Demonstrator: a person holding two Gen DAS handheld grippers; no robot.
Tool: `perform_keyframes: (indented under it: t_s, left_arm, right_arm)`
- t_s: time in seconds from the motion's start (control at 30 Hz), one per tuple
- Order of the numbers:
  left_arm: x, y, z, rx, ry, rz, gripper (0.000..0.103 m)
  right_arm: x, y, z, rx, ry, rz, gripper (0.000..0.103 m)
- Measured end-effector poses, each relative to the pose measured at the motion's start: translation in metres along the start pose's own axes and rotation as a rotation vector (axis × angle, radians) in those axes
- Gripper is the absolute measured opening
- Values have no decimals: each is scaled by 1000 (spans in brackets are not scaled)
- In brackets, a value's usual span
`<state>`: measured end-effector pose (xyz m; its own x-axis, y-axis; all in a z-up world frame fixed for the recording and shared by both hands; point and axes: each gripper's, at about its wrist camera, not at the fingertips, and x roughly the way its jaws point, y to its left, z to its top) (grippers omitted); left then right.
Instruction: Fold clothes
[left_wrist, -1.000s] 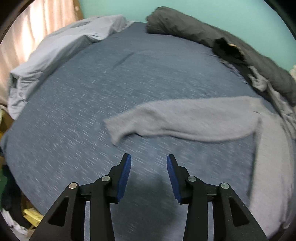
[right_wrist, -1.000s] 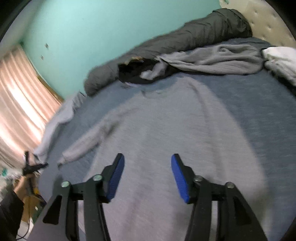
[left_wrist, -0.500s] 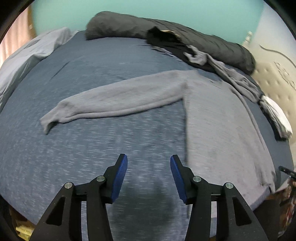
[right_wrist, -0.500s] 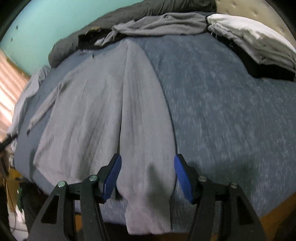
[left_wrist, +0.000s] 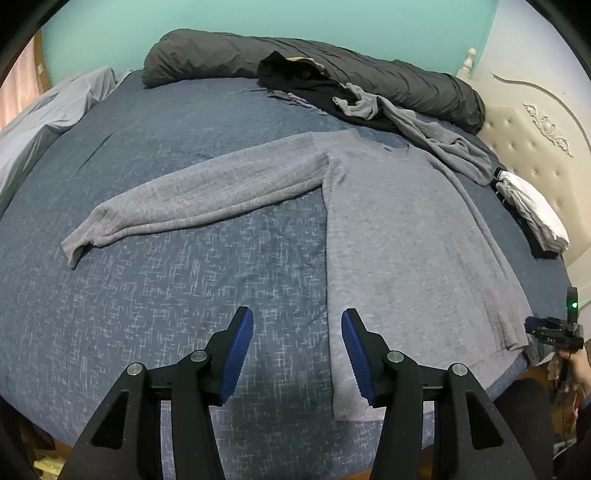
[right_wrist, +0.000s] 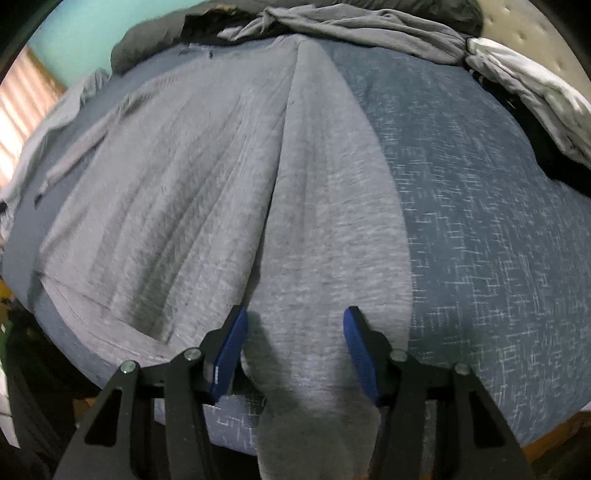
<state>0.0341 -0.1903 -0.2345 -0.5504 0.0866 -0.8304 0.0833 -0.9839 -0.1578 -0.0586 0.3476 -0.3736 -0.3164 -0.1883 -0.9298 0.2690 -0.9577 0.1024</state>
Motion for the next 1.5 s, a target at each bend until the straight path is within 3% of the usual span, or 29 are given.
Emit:
perform_keyframes:
  t_s: [0.07, 0.17, 0.23, 0.33, 0.6, 0.93, 1.03, 1.17, 1.3, 1.37, 1.47, 1.5]
  left_arm:
    - [-1, 2, -1, -9, 1, 2, 55]
    - [-4, 5, -1, -13, -4, 3, 55]
    - [-5, 6, -3, -13, -5, 4, 56]
    - [-2, 6, -6, -15, 1, 2, 57]
    - [4, 6, -8, -19, 13, -2, 57]
    - [9, 4, -11, -8, 35, 13, 57]
    - [11, 4, -11, -10, 42, 21, 57]
    - [17, 1, -10, -12, 51, 21, 57]
    - [22, -8, -8, -9, 54, 11, 57]
    - [22, -13, -7, -1, 54, 5, 57]
    - [21, -18, -6, 14, 54, -3, 57]
    - [20, -19, -6, 12, 54, -11, 57]
  right_arm:
    - [7, 6, -3, -36, 17, -31, 54]
    - [11, 9, -8, -65, 22, -68, 38]
    - [7, 8, -10, -80, 9, -76, 17]
    - [-5, 1, -11, -70, -27, -61, 5]
    - [-59, -42, -3, 22, -169, -90, 4]
    - [-79, -148, 9, 381, -238, -43, 4]
    - [-98, -155, 9, 397, -312, -37, 4]
    - [-132, -146, 15, 327, -417, -66, 4]
    - [-122, -138, 29, 223, -339, -98, 4]
    - [-111, -149, 26, 256, -305, -118, 4]
    - [-97, -177, 18, 372, -270, -141, 18]
    - [-95, -190, 9, 450, -268, -137, 36]
